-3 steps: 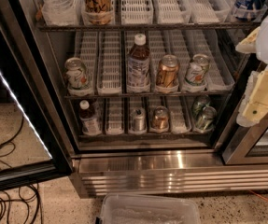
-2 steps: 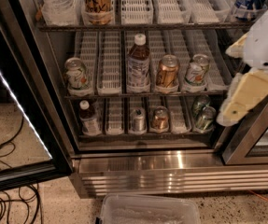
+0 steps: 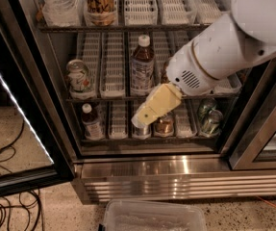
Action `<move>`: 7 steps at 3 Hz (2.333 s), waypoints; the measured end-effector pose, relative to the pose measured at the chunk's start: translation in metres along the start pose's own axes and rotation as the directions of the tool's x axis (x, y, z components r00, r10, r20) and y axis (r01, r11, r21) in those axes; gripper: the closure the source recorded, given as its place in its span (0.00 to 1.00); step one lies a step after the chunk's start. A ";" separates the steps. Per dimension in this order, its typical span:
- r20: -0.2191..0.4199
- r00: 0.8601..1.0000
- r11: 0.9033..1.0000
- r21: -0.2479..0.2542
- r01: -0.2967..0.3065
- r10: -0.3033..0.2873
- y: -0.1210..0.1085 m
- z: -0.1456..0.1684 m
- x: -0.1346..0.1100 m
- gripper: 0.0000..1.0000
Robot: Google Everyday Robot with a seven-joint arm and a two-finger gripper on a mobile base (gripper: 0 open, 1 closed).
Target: Pick blue plastic bottle from bottom shelf of fridge
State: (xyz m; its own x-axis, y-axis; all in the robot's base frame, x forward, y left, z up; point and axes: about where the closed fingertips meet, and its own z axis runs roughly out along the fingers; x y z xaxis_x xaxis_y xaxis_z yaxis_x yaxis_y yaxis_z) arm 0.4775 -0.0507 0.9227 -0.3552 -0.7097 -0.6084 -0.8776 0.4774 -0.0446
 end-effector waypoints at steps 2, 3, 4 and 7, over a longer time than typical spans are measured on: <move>0.061 0.998 0.998 0.060 0.002 -0.005 -0.013 -0.003 -0.017 0.00; 0.087 0.996 0.999 0.042 -0.013 0.009 0.004 0.023 -0.023 0.00; 0.126 0.988 0.996 -0.018 -0.083 0.085 0.051 0.079 -0.028 0.00; 0.134 0.991 0.995 0.089 -0.039 0.027 0.114 0.190 -0.024 0.00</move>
Offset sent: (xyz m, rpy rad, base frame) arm 0.0158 0.0055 0.0126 0.0315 -0.0690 -0.0296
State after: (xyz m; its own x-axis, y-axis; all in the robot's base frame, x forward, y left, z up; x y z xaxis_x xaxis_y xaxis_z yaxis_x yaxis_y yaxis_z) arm 0.4471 0.1192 0.7816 -0.3323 -0.6211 -0.7098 -0.8310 0.5488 -0.0912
